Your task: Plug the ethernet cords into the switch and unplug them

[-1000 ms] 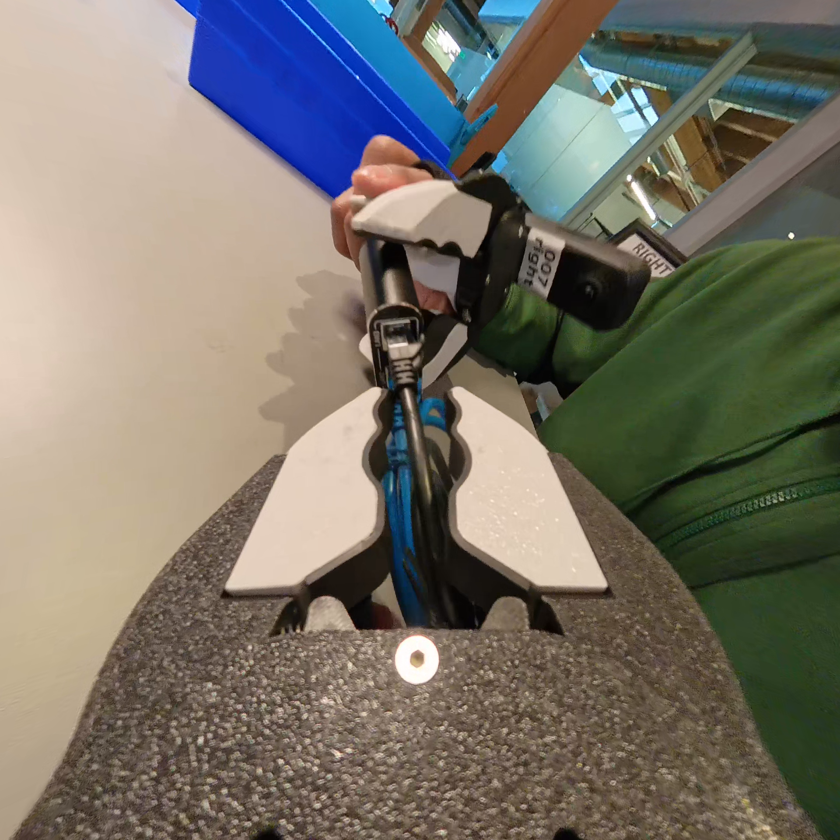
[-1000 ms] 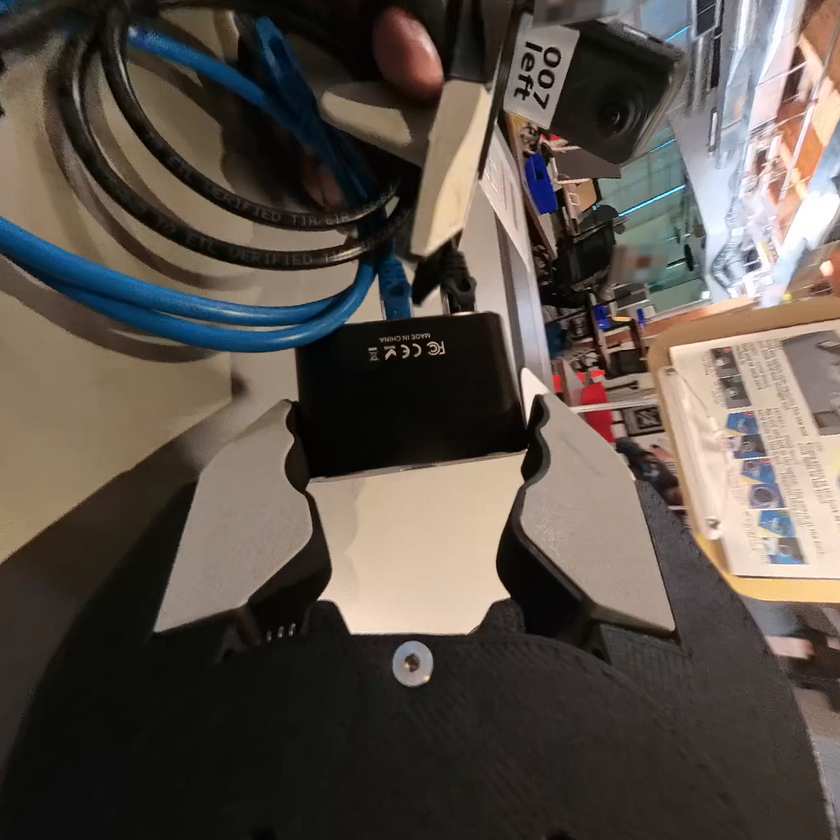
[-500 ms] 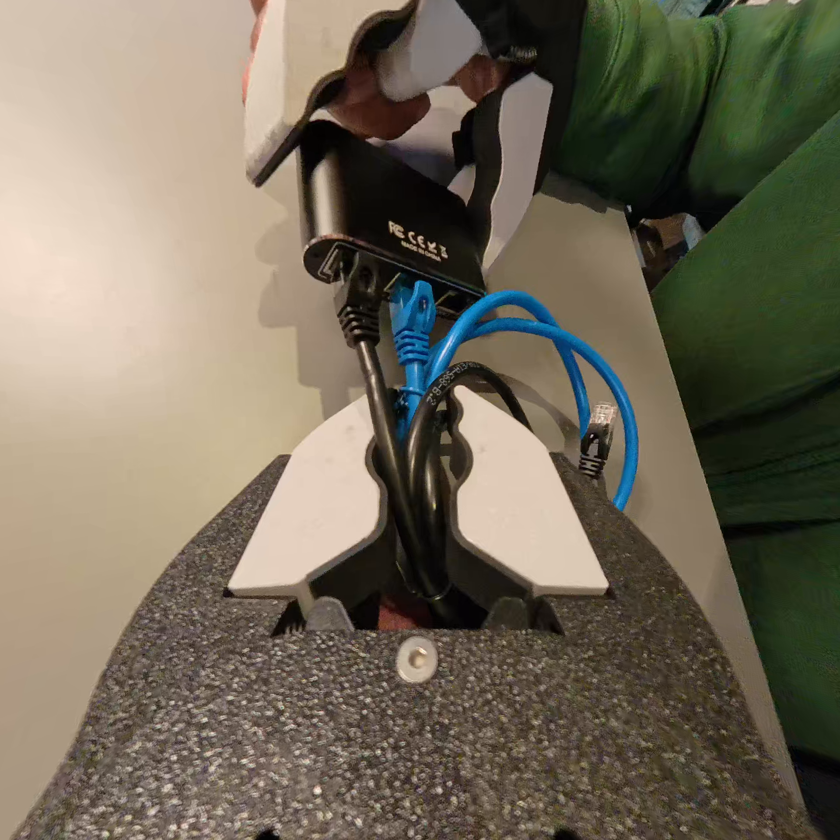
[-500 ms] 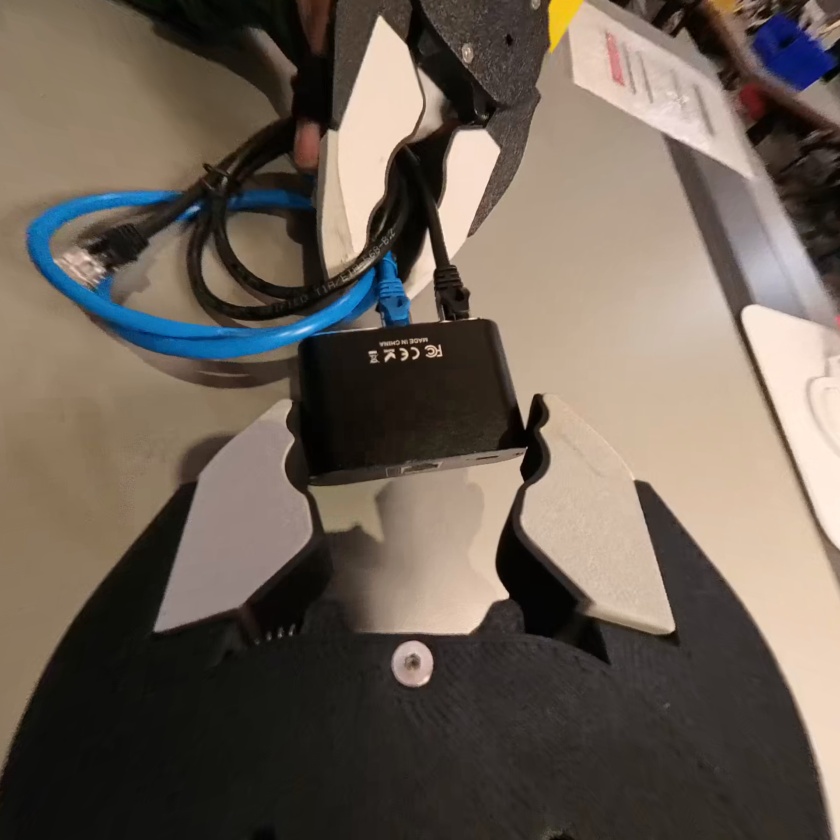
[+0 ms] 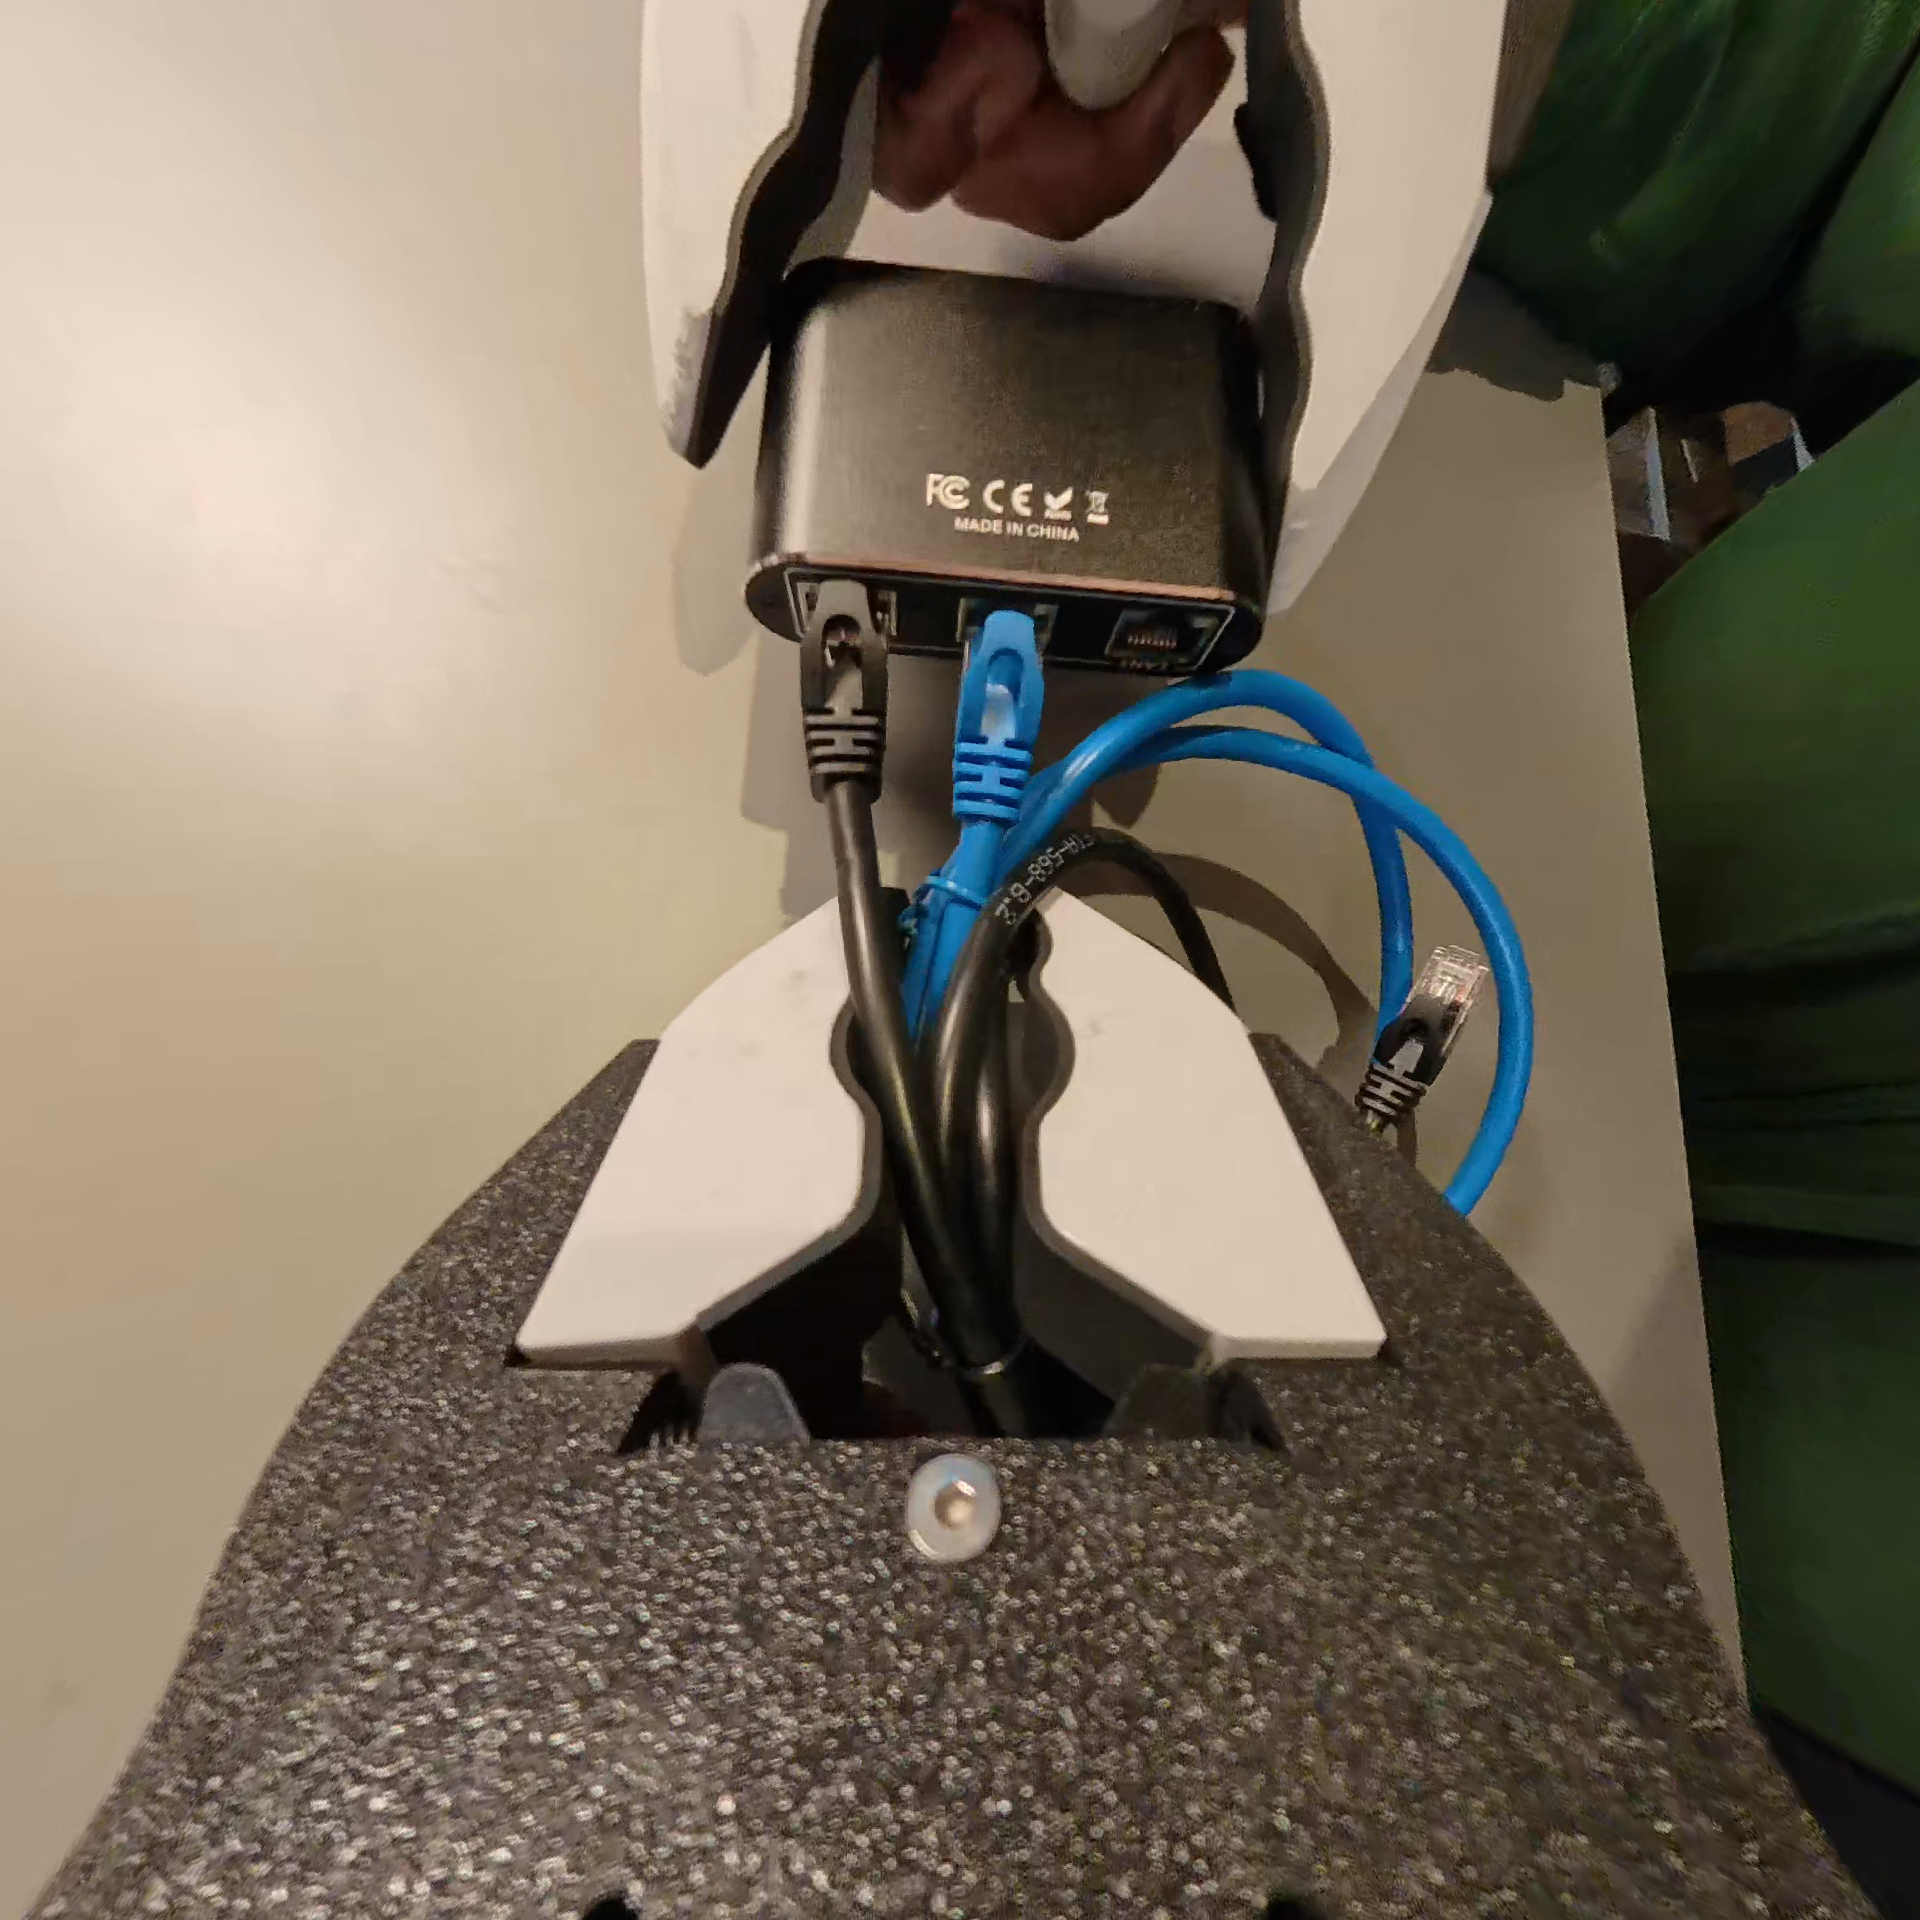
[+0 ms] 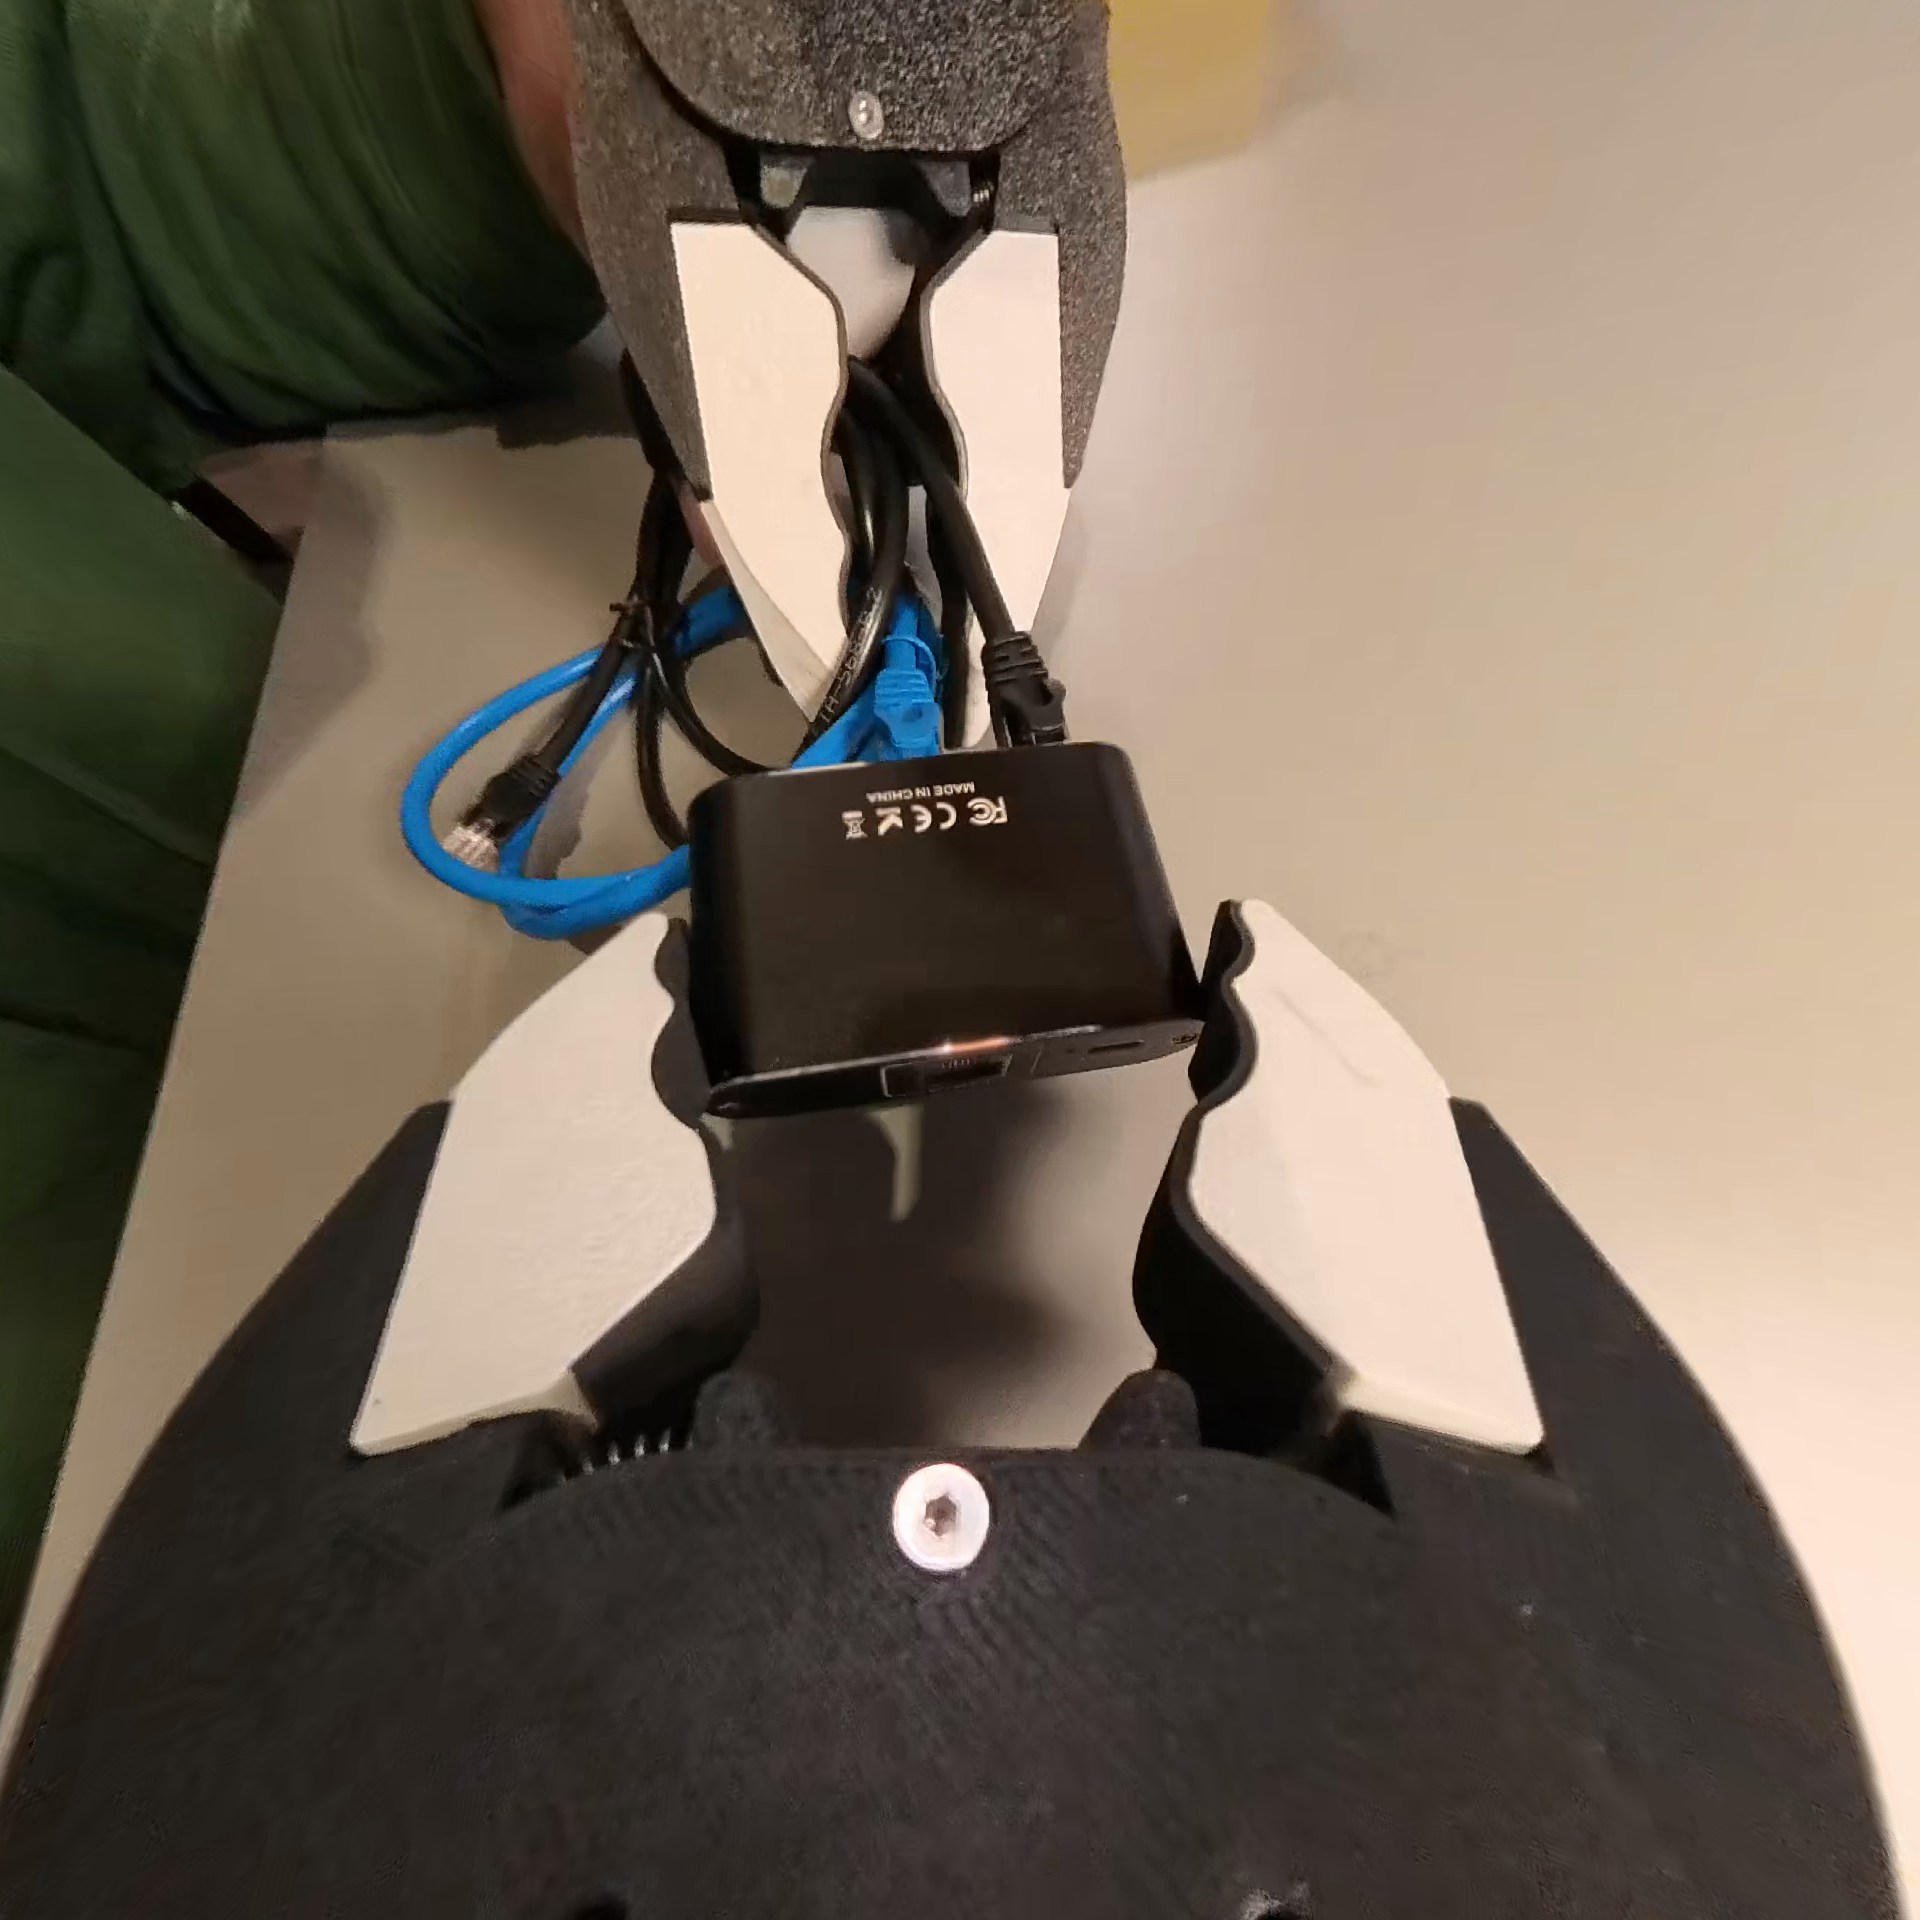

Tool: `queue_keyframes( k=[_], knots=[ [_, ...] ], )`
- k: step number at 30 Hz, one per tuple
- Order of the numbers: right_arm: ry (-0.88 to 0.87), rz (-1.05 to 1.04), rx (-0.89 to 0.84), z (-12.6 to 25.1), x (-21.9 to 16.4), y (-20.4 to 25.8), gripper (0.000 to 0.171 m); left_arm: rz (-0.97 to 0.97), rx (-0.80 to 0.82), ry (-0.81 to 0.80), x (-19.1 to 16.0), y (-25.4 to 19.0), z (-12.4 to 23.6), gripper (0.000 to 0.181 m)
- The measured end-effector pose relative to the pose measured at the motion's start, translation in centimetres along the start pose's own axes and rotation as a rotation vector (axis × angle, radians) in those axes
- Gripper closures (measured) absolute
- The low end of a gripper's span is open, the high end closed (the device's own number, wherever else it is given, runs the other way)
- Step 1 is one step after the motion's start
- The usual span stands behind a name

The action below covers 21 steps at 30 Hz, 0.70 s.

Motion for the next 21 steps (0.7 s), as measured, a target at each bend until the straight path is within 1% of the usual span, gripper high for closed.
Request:
queue_keyframes(
  k=[5,7,9,13,14,16,19,21],
  knots=[
    [-0.077,-0.108,0.090,0.2,0.2,0.0,0.078,-0.038,0.011,0.002,0.3,-0.4,0.5,0.160],
    [-0.079,-0.087,0.086,0.1,0.2,-0.1,0.078,-0.023,0.003,-0.001,0.3,-0.3,0.6,0.160],
    [-0.054,-0.074,0.057,-0.2,0.1,-0.1,0.078,0.033,-0.023,-0.017,0.0,0.0,0.5,0.157],
    [-0.039,-0.082,0.015,-0.8,-0.2,-0.7,0.078,0.139,-0.079,-0.069,-0.7,1.2,0.2,0.138],
    [-0.030,-0.086,0.006,-1.0,-0.4,-0.8,0.078,0.153,-0.083,-0.082,-0.9,1.6,0.2,0.132],
    [-0.022,-0.089,-0.008,-1.1,-0.7,-1.1,0.079,0.168,-0.086,-0.127,-1.0,2.2,0.8,0.125],
    [-0.034,-0.100,-0.007,-1.1,-0.7,-1.3,0.079,0.162,-0.040,-0.220,-0.8,3.2,2.2,0.118],
    [-0.027,-0.094,-0.012,-1.2,-0.9,-1.4,0.079,0.133,0.009,-0.301,-0.4,3.6,3.4,0.117]
  ],
)
Point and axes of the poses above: each gripper's, where its closed fingertips meet, z back along the fingers, x out of its top, y = z × x across the jaws, the point moved 7 cm from there along z, back along the fingers, and after that the axes turned 7 degrees about x, right-handed, at the moved point
